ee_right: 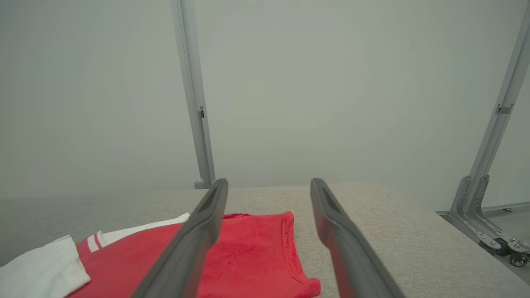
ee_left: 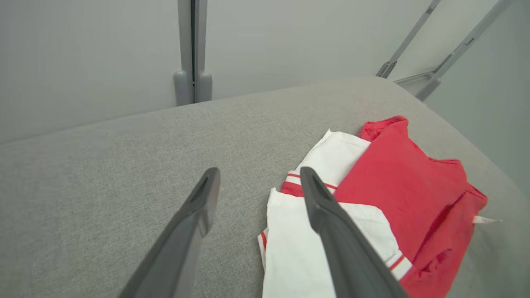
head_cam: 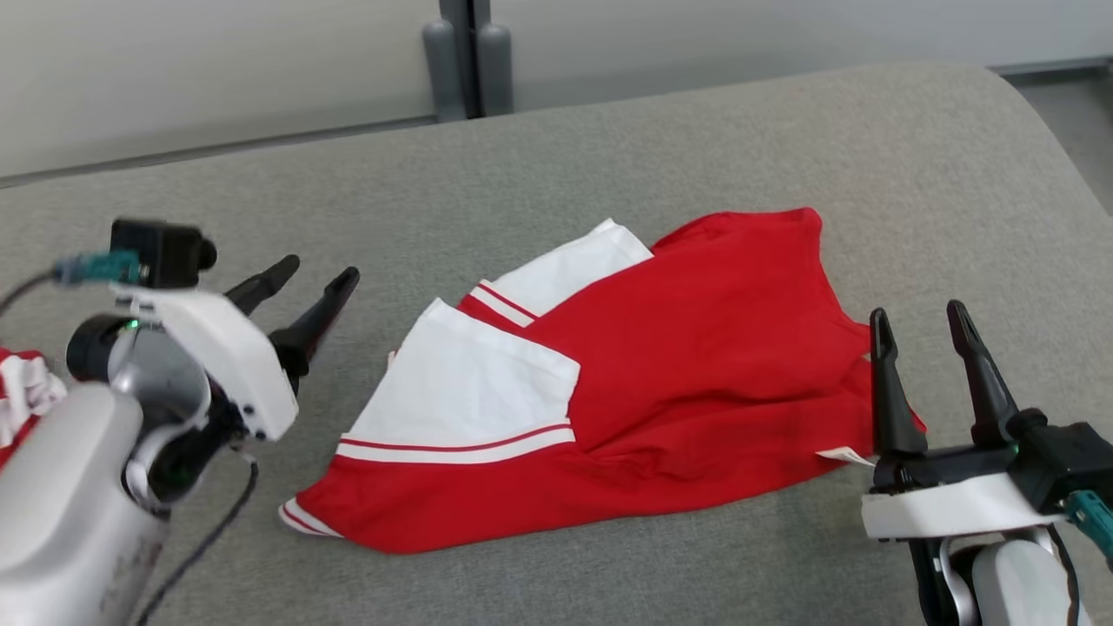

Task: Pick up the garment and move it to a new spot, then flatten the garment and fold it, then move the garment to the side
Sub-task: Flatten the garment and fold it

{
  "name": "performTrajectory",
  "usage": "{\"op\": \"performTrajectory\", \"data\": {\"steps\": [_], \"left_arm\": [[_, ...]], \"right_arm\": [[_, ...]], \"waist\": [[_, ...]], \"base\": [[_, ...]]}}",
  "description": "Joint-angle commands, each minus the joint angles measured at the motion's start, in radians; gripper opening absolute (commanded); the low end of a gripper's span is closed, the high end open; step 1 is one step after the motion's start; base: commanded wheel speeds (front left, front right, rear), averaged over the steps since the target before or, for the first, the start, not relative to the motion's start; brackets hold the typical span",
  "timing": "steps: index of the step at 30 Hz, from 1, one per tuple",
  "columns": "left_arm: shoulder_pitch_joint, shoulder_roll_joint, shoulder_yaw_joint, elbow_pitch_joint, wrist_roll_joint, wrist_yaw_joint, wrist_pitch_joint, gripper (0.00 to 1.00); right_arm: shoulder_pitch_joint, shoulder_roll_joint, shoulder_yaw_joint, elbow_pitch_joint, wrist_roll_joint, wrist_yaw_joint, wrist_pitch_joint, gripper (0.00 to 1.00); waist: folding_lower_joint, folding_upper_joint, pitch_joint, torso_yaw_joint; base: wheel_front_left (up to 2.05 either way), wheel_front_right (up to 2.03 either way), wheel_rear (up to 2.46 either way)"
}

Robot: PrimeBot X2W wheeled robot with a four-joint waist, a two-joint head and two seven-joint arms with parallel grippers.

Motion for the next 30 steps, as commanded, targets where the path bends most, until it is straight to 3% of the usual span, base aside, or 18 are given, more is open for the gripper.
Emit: {"op": "performTrajectory", "data": {"steps": [1, 5, 8, 13, 20, 25, 30], "left_arm": [[-0.055, 0.009, -0.02, 0.03, -0.03, -0.006, 0.067, 1.0], [-0.182, 0.027, -0.084, 0.101, -0.099, -0.012, 0.265, 1.0], [-0.245, 0.05, -0.156, 0.096, -0.082, -0.013, 0.308, 1.0], [-0.251, 0.097, -0.292, 0.06, 0.005, -0.012, 0.188, 1.0], [-0.264, 0.096, -0.393, 0.191, 0.116, -0.012, -0.006, 1.0], [-0.295, 0.063, -0.427, 0.281, 0.117, -0.011, -0.063, 1.0], [-0.296, 0.036, -0.479, 0.305, 0.058, -0.011, -0.056, 1.0]], "right_arm": [[-0.019, -0.003, -0.001, -0.005, 0.009, 0.0, -0.001, 1.0], [-0.038, -0.003, -0.008, -0.008, 0.021, 0.0, -0.001, 1.0], [-0.047, -0.003, -0.008, -0.011, 0.034, 0.0, -0.001, 1.0], [-0.058, -0.002, -0.011, -0.021, 0.058, 0.0, -0.001, 1.0], [-0.068, -0.002, -0.018, -0.031, 0.065, 0.0, -0.001, 1.0], [-0.082, -0.002, -0.02, -0.026, 0.058, 0.0, -0.001, 1.0], [-0.092, -0.002, -0.011, -0.02, 0.062, 0.0, -0.001, 1.0]], "waist": [[0.0, 0.0, 0.037, -0.036], [0.0, 0.0, 0.07, -0.071], [0.0, 0.0, 0.091, -0.097], [0.0, 0.0, 0.132, -0.129], [0.0, 0.0, 0.188, -0.129], [0.0, 0.0, 0.204, -0.114], [0.0, 0.0, 0.202, -0.107]], "base": [[0.0, 0.0, 0.0], [0.0, 0.0, 0.0], [0.0, 0.0, 0.0], [0.0, 0.0, 0.0], [0.0, 0.0, 0.0], [0.0, 0.0, 0.0], [0.0, 0.0, 0.0]]}}
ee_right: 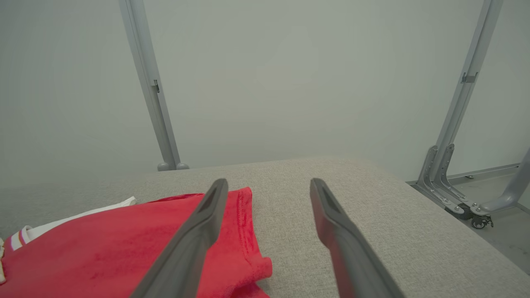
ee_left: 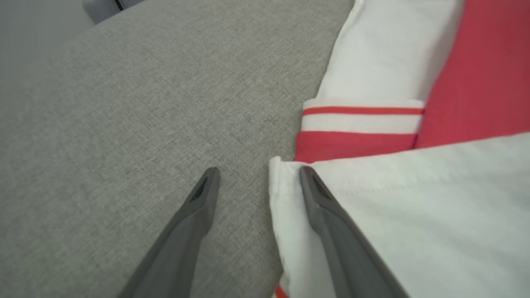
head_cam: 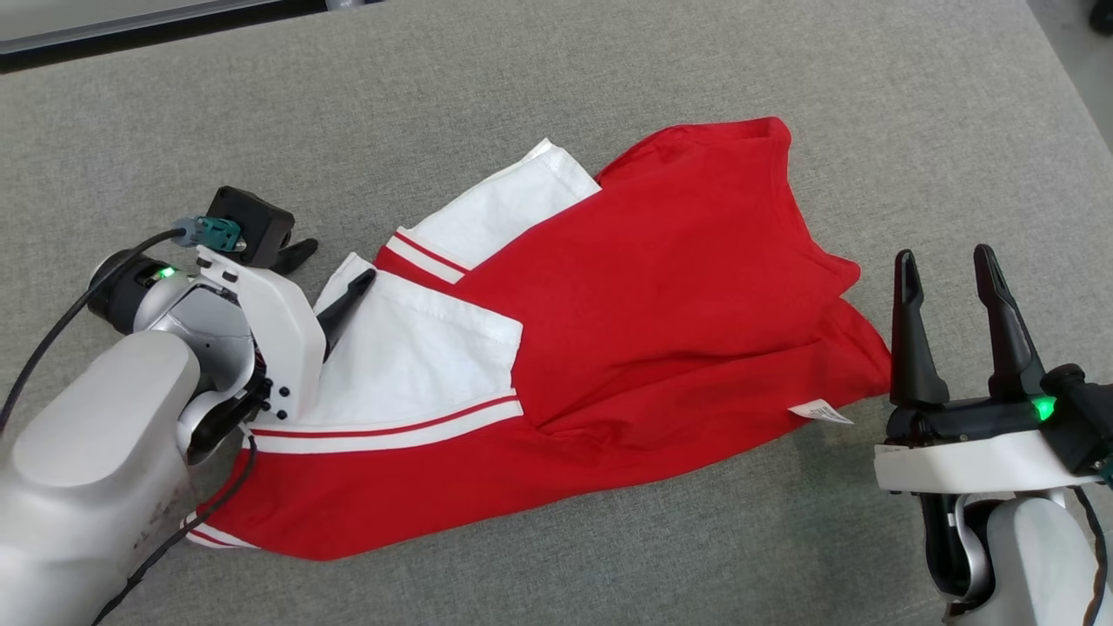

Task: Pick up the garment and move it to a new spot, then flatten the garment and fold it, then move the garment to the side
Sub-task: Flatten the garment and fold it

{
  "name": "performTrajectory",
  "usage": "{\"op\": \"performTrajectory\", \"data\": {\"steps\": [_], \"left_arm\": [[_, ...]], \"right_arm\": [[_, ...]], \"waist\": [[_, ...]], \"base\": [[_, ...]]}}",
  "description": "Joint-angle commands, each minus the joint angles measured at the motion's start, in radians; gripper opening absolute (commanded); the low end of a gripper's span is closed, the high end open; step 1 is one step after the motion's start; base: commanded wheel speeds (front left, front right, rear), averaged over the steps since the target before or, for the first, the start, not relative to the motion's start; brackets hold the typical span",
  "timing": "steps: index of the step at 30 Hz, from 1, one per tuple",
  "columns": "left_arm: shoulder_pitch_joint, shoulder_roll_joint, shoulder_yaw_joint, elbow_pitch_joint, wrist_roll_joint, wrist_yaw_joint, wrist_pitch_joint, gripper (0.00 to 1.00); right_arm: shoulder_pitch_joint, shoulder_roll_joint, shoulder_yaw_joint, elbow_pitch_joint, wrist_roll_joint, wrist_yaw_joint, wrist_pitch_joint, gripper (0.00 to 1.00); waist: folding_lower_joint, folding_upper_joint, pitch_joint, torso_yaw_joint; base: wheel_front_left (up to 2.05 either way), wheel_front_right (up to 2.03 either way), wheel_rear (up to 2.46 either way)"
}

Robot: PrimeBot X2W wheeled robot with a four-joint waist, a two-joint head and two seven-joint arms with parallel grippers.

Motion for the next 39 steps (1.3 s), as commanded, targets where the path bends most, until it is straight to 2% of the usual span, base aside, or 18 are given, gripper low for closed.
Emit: {"op": "performTrajectory", "data": {"steps": [1, 2, 3, 4, 5, 7, 13, 18, 24, 28, 29, 30, 31, 32, 33, 34, 39], "left_arm": [[0.018, 0.001, -0.035, 0.008, -0.021, 0.001, 0.022, 0.93], [0.018, 0.005, -0.045, 0.003, -0.031, 0.0, 0.023, 0.78], [0.017, 0.011, -0.053, -0.001, -0.041, 0.0, 0.021, 0.5], [0.017, 0.011, -0.053, -0.001, -0.041, 0.0, 0.021, 0.5], [0.017, 0.017, -0.064, -0.007, -0.045, 0.0, 0.016, 0.28], [0.016, 0.023, -0.077, -0.027, -0.062, 0.0, -0.006, 0.0], [0.003, 0.04, -0.114, -0.074, -0.098, 0.0, -0.095, 0.0], [-0.003, 0.061, -0.104, -0.081, -0.078, 0.001, -0.22, 0.0], [0.072, 0.11, -0.055, -0.151, -0.086, 0.043, -0.355, 0.0], [0.131, 0.148, -0.042, -0.21, -0.11, 0.075, -0.374, 0.0], [0.139, 0.156, -0.039, -0.221, -0.117, 0.081, -0.371, 0.05], [0.145, 0.162, -0.039, -0.23, -0.12, 0.083, -0.366, 0.23], [0.148, 0.168, -0.041, -0.239, -0.118, 0.085, -0.363, 0.32], [0.152, 0.168, -0.042, -0.246, -0.119, 0.089, -0.361, 0.47], [0.156, 0.165, -0.041, -0.25, -0.125, 0.09, -0.36, 0.8], [0.156, 0.162, -0.043, -0.251, -0.124, 0.091, -0.358, 1.0], [0.128, 0.134, -0.069, -0.223, -0.102, 0.083, -0.343, 1.0]], "right_arm": [[-0.008, -0.002, 0.0, 0.0, 0.002, 0.0, -0.001, 1.0], [-0.008, -0.002, -0.001, -0.001, 0.002, 0.0, -0.001, 1.0], [-0.007, -0.002, -0.002, -0.002, 0.001, 0.0, -0.001, 1.0], [-0.007, -0.002, -0.002, -0.002, 0.001, 0.0, -0.001, 1.0], [-0.006, -0.002, -0.002, -0.002, 0.0, 0.0, -0.001, 1.0], [-0.004, -0.002, -0.003, -0.003, -0.004, 0.0, -0.001, 1.0], [0.001, -0.002, -0.004, 0.001, -0.004, 0.0, -0.001, 1.0], [0.011, -0.002, 0.002, 0.007, -0.015, 0.0, -0.001, 1.0], [0.059, -0.002, -0.023, 0.043, -0.04, 0.0, -0.001, 1.0], [0.093, -0.002, -0.048, 0.065, -0.058, 0.0, -0.001, 1.0], [0.097, -0.008, -0.054, 0.069, -0.061, 0.0, -0.001, 1.0], [0.1, -0.014, -0.059, 0.072, -0.062, 0.0, -0.001, 1.0], [0.1, -0.017, -0.062, 0.075, -0.061, 0.0, -0.001, 1.0], [0.099, -0.02, -0.065, 0.078, -0.06, 0.0, -0.001, 1.0], [0.093, -0.019, -0.067, 0.079, -0.062, 0.0, -0.001, 1.0], [0.086, -0.018, -0.068, 0.077, -0.06, 0.0, -0.001, 1.0], [0.068, -0.013, -0.056, 0.08, -0.045, 0.0, -0.001, 1.0]], "waist": [[0.0, 0.0, -0.003, 0.003], [0.0, 0.0, -0.004, 0.004], [0.0, 0.0, -0.005, 0.006], [0.0, 0.0, -0.005, 0.006], [0.0, 0.0, -0.006, 0.007], [0.0, 0.0, -0.009, 0.009], [0.0, 0.0, -0.017, 0.017], [0.0, 0.0, -0.035, 0.023], [0.0, 0.0, -0.064, 0.045], [0.0, 0.0, -0.073, 0.068], [0.0, 0.0, -0.074, 0.074], [0.0, 0.0, -0.075, 0.079], [0.0, 0.0, -0.076, 0.082], [0.0, 0.0, -0.077, 0.086], [0.0, 0.0, -0.077, 0.088], [0.0, 0.0, -0.077, 0.09], [0.0, 0.0, -0.076, 0.095]], "base": [[0.0, 0.0, 0.0], [0.0, 0.0, 0.0], [0.0, 0.0, 0.0], [0.0, 0.0, 0.0], [0.0, 0.0, 0.0], [0.0, 0.0, 0.0], [0.0, 0.0, 0.0], [0.0, 0.0, 0.0], [0.0, 0.0, 0.0], [0.0, 0.0, 0.0], [0.0, 0.0, 0.0], [0.0, 0.0, 0.0], [0.0, 0.0, 0.0], [0.0, 0.0, 0.0], [0.0, 0.0, 0.0], [0.0, 0.0, 0.0], [0.0, 0.0, 0.0]]}}
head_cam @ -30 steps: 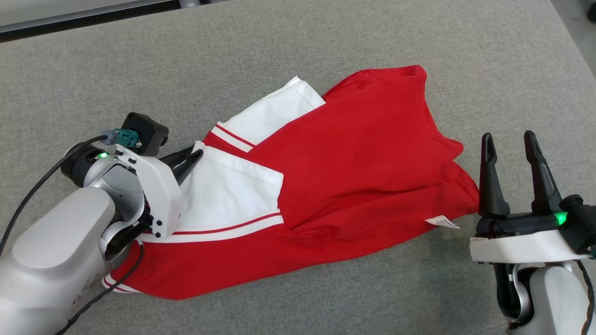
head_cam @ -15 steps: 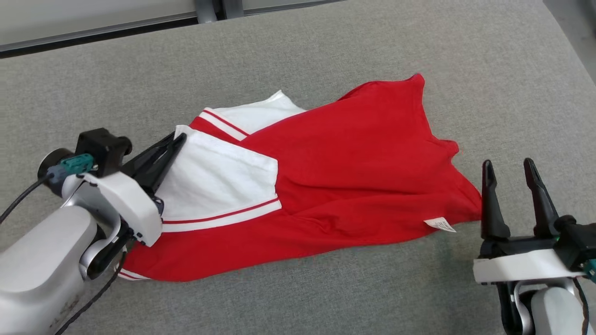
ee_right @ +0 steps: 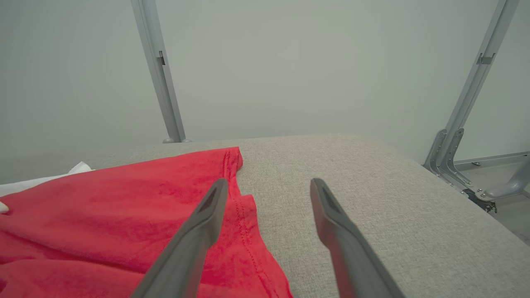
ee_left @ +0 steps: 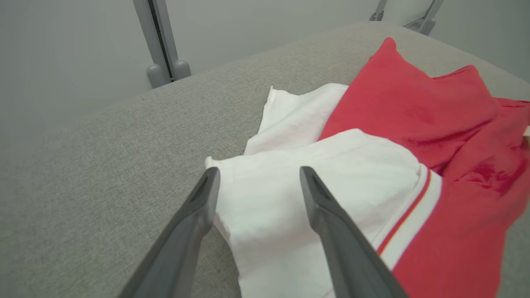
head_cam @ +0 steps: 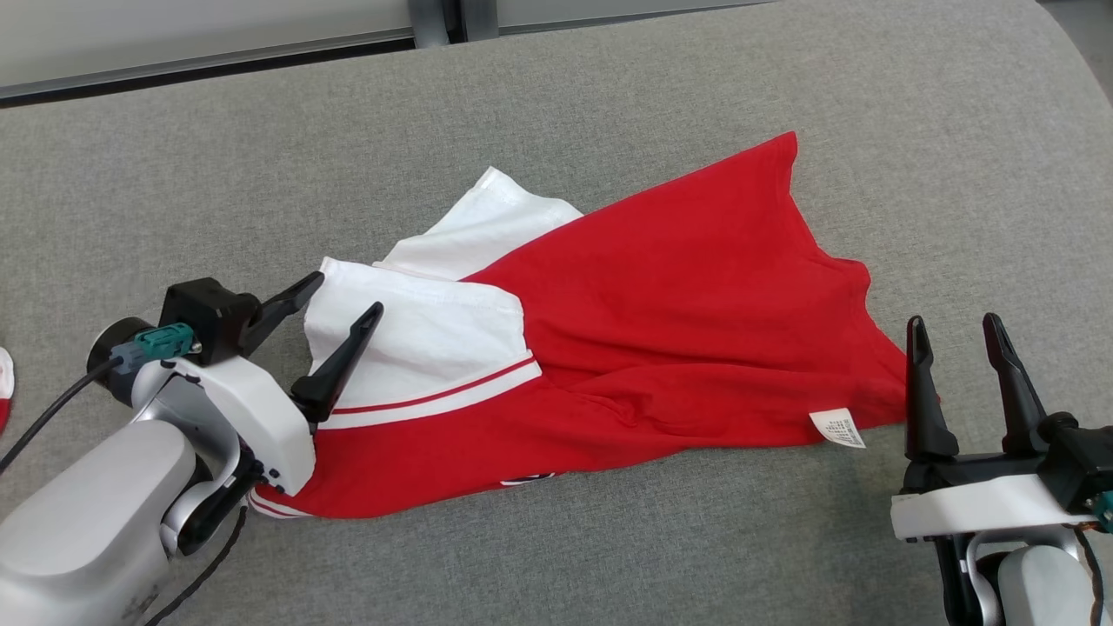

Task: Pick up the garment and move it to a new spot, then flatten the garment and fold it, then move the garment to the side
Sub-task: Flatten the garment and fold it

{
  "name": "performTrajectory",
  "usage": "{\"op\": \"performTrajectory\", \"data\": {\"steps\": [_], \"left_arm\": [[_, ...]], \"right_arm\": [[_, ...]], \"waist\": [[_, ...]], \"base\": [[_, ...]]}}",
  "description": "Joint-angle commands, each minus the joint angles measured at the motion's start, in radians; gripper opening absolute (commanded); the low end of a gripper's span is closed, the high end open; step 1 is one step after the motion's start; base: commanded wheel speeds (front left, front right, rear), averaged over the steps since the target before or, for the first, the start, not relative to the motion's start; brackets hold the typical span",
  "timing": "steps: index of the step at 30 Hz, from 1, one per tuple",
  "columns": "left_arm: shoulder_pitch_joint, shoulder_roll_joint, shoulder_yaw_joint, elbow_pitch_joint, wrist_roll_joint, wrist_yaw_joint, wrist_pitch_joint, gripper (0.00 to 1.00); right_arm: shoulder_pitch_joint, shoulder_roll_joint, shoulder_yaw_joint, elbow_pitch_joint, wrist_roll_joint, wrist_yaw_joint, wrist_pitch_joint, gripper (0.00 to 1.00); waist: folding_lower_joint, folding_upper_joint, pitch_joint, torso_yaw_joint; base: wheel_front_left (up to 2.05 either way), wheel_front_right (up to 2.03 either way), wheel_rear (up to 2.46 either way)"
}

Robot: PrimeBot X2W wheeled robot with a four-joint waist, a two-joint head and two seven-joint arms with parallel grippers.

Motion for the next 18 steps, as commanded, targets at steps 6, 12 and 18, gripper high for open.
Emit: {"op": "performTrajectory", "data": {"steps": [6, 12, 18], "left_arm": [[-0.051, -0.009, -0.011, 0.069, 0.038, 0.013, 0.002, 1.0], [-0.055, -0.024, 0.009, 0.104, -0.012, 0.006, 0.03, 1.0], [-0.071, -0.004, 0.046, 0.098, -0.152, -0.032, 0.169, 1.0]], "right_arm": [[-0.01, 0.001, 0.014, 0.008, 0.01, 0.0, -0.001, 1.0], [-0.002, 0.003, 0.015, 0.013, 0.015, 0.0, -0.001, 1.0], [0.003, 0.004, 0.021, 0.017, 0.01, 0.0, -0.001, 1.0]], "waist": [[0.0, 0.0, 0.002, -0.009], [0.0, 0.0, 0.0, -0.017], [0.0, 0.0, -0.004, -0.022]], "base": [[0.0, 0.0, 0.0], [0.0, 0.0, 0.0], [0.0, 0.0, 0.0]]}}
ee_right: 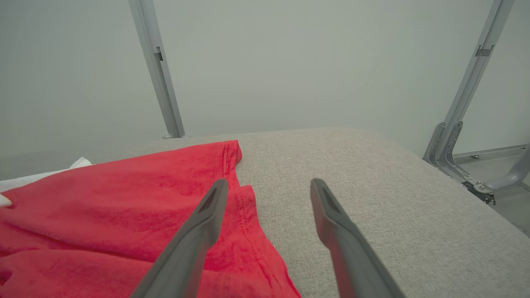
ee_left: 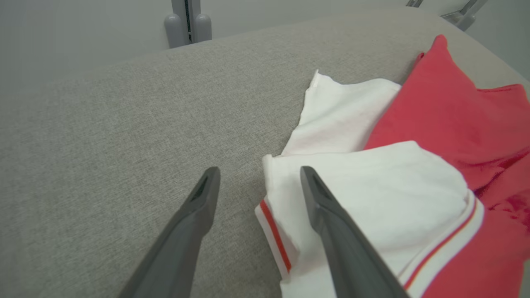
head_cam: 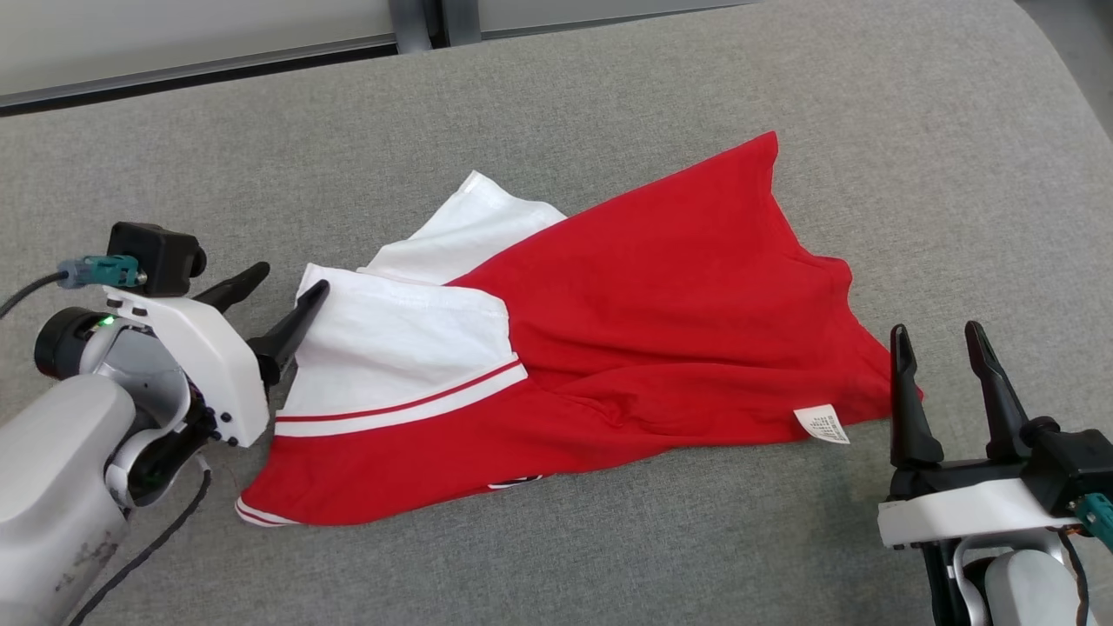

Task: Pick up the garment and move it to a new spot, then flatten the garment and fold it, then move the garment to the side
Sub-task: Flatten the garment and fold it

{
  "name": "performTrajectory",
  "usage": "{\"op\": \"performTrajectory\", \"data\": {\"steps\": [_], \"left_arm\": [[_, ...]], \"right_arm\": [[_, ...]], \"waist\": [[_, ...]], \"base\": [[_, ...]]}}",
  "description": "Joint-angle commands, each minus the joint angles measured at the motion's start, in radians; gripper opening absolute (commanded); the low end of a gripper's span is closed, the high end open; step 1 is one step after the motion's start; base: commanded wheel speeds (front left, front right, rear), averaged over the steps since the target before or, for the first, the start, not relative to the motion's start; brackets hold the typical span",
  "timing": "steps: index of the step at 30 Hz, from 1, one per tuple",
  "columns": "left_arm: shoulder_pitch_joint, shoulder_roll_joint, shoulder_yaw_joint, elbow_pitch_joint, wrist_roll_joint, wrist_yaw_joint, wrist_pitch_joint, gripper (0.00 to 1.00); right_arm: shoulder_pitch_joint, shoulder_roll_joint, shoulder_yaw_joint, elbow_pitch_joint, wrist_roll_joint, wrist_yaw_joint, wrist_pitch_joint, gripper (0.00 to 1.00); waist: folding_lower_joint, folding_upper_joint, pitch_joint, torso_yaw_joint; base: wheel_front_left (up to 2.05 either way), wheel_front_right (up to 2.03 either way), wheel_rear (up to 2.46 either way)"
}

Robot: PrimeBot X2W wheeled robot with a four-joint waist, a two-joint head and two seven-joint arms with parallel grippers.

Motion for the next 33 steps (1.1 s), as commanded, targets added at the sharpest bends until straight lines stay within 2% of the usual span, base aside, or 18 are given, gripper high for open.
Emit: {"op": "performTrajectory", "data": {"steps": [1, 7, 12, 15, 16, 17, 18, 19, 27, 33], "left_arm": [[-0.019, 0.017, 0.006, -0.003, -0.018, -0.003, 0.039, 1.0], [-0.051, 0.052, 0.022, -0.048, -0.133, -0.015, 0.212, 1.0], [-0.066, 0.073, 0.026, -0.075, -0.176, 0.001, 0.287, 1.0], [-0.069, 0.081, 0.027, -0.087, -0.187, 0.011, 0.314, 0.91], [-0.07, 0.083, 0.028, -0.091, -0.188, 0.014, 0.317, 0.79], [-0.071, 0.088, 0.03, -0.095, -0.188, 0.015, 0.319, 0.48], [-0.072, 0.092, 0.029, -0.098, -0.18, 0.014, 0.318, 0.31], [-0.072, 0.095, 0.029, -0.1, -0.178, 0.016, 0.316, 0.0], [-0.07, 0.119, 0.033, -0.143, -0.16, 0.007, 0.295, 0.0], [-0.044, 0.156, 0.049, -0.228, -0.055, -0.002, 0.126, 0.0]], "right_arm": [[0.002, -0.002, 0.004, 0.0, 0.001, 0.0, -0.001, 1.0], [-0.004, 0.0, 0.028, 0.005, 0.002, 0.0, -0.001, 1.0], [-0.011, 0.001, 0.041, 0.014, 0.006, 0.0, -0.001, 1.0], [-0.014, 0.002, 0.042, 0.016, 0.005, 0.0, -0.001, 1.0], [-0.015, 0.002, 0.042, 0.016, 0.006, 0.0, -0.001, 1.0], [-0.016, 0.002, 0.042, 0.015, 0.006, 0.0, -0.001, 1.0], [-0.019, 0.002, 0.041, 0.015, 0.005, 0.0, -0.001, 1.0], [-0.022, 0.002, 0.041, 0.014, 0.005, 0.0, -0.001, 1.0], [-0.011, 0.002, 0.032, 0.019, 0.006, 0.0, -0.001, 1.0], [0.013, 0.0, 0.008, 0.031, -0.005, 0.0, -0.001, 1.0]], "waist": [[0.0, 0.0, -0.001, -0.003], [0.0, 0.0, 0.005, -0.018], [0.0, 0.0, 0.016, -0.034], [0.0, 0.0, 0.023, -0.043], [0.0, 0.0, 0.026, -0.046], [0.0, 0.0, 0.029, -0.049], [0.0, 0.0, 0.031, -0.051], [0.0, 0.0, 0.033, -0.053], [0.0, 0.0, 0.034, -0.049], [0.0, 0.0, 0.02, -0.032]], "base": [[0.0, 0.0, 0.0], [0.0, 0.0, 0.0], [0.0, 0.0, 0.0], [0.0, 0.0, 0.0], [0.0, 0.0, 0.0], [0.0, 0.0, 0.0], [0.0, 0.0, 0.0], [0.0, 0.0, 0.0], [0.0, 0.0, 0.0], [0.0, 0.0, 0.0]]}}
